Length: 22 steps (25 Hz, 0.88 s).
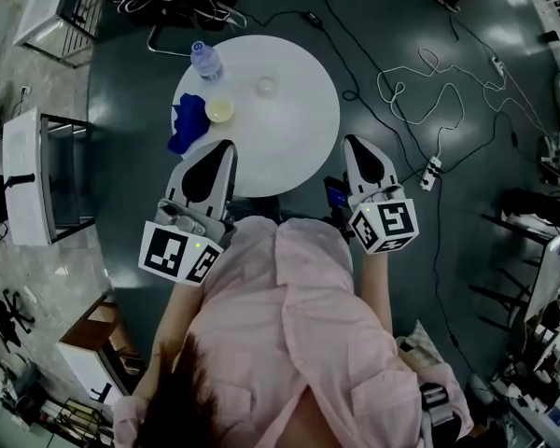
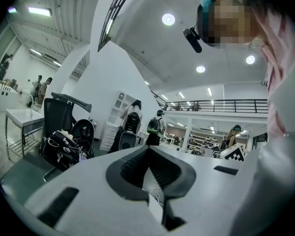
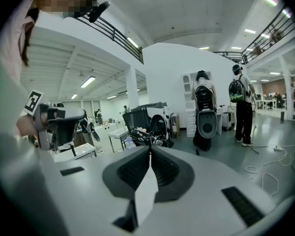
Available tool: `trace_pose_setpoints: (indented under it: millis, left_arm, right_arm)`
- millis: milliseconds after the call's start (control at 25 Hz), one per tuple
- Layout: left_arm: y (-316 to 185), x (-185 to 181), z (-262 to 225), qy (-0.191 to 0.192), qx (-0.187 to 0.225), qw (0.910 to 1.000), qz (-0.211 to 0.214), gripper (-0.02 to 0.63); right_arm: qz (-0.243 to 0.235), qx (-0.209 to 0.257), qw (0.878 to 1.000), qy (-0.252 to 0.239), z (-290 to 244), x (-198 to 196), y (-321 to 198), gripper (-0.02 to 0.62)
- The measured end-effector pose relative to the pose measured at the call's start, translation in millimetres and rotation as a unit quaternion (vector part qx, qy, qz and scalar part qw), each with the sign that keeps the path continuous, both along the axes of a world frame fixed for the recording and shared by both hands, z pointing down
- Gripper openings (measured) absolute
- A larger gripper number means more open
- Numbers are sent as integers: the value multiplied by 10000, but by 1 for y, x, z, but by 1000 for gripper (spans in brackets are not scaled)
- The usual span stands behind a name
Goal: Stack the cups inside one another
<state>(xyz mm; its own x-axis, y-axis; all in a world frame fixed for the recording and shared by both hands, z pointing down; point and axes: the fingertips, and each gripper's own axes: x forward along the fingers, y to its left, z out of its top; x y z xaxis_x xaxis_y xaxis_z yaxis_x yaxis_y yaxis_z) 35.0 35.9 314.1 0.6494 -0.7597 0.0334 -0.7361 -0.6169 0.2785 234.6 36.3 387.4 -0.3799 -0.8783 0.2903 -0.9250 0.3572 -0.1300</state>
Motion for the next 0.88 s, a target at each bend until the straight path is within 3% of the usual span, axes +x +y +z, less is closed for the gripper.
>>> trace_pose_setpoints:
  millis: [400, 880]
  left_arm:
    - [11, -11, 9, -33, -200, 9994, -278, 15]
    - [14, 9, 12, -6, -219, 9997, -122, 15]
  right_arm:
    - [-297, -52, 9995, -76, 5, -18, 6, 34]
    - [-292, -192, 9994, -83, 14, -8, 16, 34]
